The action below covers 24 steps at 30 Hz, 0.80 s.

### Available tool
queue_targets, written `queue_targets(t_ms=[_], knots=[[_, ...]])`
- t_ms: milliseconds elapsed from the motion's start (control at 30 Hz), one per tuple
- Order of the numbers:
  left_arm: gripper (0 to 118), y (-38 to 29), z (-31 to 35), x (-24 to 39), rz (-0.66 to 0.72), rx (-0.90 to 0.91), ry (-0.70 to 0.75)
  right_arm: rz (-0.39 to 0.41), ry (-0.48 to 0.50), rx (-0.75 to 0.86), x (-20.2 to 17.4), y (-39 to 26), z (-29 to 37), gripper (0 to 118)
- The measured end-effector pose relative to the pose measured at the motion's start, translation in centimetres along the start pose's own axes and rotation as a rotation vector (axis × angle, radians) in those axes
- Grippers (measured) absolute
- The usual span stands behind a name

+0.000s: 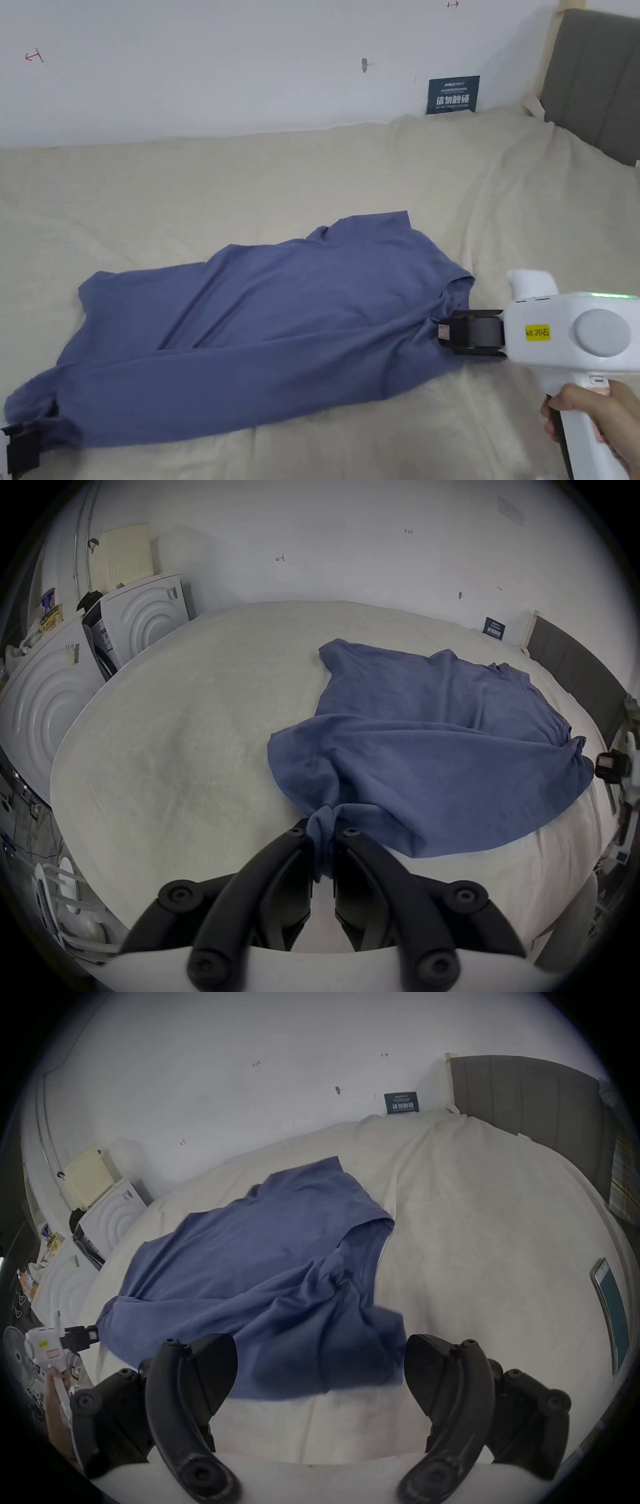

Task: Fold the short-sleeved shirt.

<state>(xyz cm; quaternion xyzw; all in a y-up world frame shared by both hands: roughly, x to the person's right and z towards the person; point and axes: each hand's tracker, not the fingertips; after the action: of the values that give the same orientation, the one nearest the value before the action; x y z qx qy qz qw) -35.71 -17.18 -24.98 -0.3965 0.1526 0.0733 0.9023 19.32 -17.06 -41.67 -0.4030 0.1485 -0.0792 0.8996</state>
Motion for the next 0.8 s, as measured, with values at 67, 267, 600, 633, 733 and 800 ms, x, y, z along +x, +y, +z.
queue_targets(t_ms=[67,267,600,633,733,800], knots=[[10,0.2,-0.1,0.0,-0.013,0.004,0.007,0.007,-0.042,-0.072,0.2,0.3,-1.8,100],[10,0.6,0.3,0.2,-0.032,0.011,0.01,0.033,-0.022,-0.058,-1.3,-0.9,-3.2,15],[10,1.3,2.6,-0.2,-0.034,0.025,-0.031,-0.037,0.032,-0.019,-0.3,0.4,2.2,14],[10,1.3,3.0,-0.4,-0.034,0.026,-0.035,-0.041,0.044,-0.008,-0.3,0.4,3.2,14],[10,0.2,3.6,-1.2,-0.039,0.031,-0.041,-0.018,0.032,-0.001,-0.2,-0.1,5.7,14],[10,-0.7,4.8,-1.7,-0.054,0.028,-0.034,-0.007,0.009,0.0,-0.1,-1.0,7.3,14]])
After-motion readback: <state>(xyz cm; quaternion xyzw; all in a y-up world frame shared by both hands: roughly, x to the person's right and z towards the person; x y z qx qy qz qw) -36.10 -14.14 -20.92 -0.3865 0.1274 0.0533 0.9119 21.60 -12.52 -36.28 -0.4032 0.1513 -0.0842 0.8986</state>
